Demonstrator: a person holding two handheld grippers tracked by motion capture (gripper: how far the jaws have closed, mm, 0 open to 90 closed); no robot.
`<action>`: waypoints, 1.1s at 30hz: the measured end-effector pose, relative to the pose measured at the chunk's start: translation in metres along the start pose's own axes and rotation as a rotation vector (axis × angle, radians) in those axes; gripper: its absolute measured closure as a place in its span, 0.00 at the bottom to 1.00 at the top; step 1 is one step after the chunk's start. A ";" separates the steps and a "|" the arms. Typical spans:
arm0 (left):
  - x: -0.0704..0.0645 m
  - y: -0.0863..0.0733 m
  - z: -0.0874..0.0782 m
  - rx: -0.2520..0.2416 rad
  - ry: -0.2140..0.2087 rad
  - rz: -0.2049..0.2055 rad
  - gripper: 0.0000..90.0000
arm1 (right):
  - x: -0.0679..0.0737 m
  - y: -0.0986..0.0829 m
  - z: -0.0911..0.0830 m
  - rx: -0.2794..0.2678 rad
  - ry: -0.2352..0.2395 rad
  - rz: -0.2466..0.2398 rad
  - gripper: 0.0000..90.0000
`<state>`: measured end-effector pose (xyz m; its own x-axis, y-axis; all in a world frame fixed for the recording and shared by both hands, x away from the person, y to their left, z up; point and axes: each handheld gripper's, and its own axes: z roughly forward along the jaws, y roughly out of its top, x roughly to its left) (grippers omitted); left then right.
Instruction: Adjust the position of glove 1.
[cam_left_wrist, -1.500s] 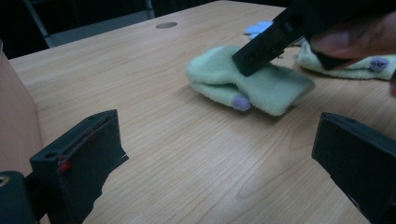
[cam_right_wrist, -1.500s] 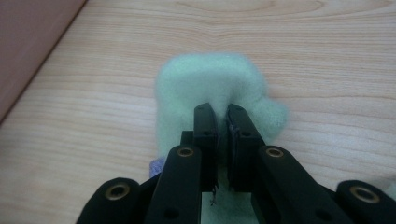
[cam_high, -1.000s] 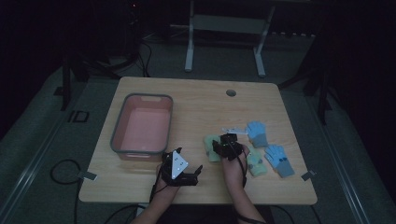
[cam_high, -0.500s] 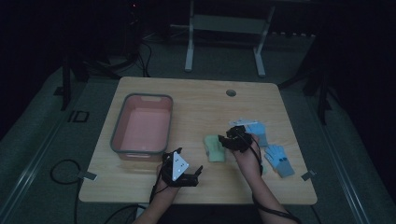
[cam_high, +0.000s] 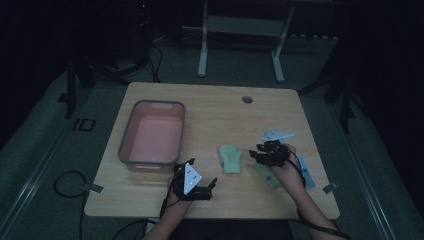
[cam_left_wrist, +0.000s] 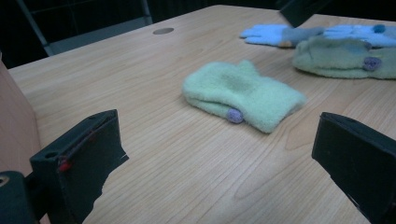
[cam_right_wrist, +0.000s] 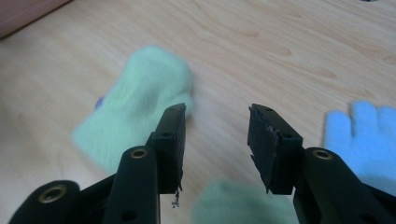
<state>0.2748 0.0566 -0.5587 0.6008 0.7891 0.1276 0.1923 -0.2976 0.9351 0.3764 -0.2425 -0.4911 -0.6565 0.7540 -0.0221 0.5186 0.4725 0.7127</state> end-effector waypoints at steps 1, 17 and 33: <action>0.000 0.000 0.000 0.002 -0.002 0.001 0.02 | -0.002 -0.003 -0.004 -0.004 0.005 -0.015 0.63; -0.001 0.000 0.000 0.005 0.002 0.009 0.02 | -0.039 -0.049 -0.028 0.049 0.101 -0.057 0.65; -0.001 0.000 0.000 0.005 -0.001 0.006 0.02 | -0.029 -0.075 -0.006 0.087 0.077 -0.039 0.85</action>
<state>0.2746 0.0560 -0.5587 0.6026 0.7868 0.1334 0.1921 -0.3053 0.9327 0.3538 -0.3025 -0.5396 -0.7156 0.6985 0.0081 0.5353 0.5408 0.6488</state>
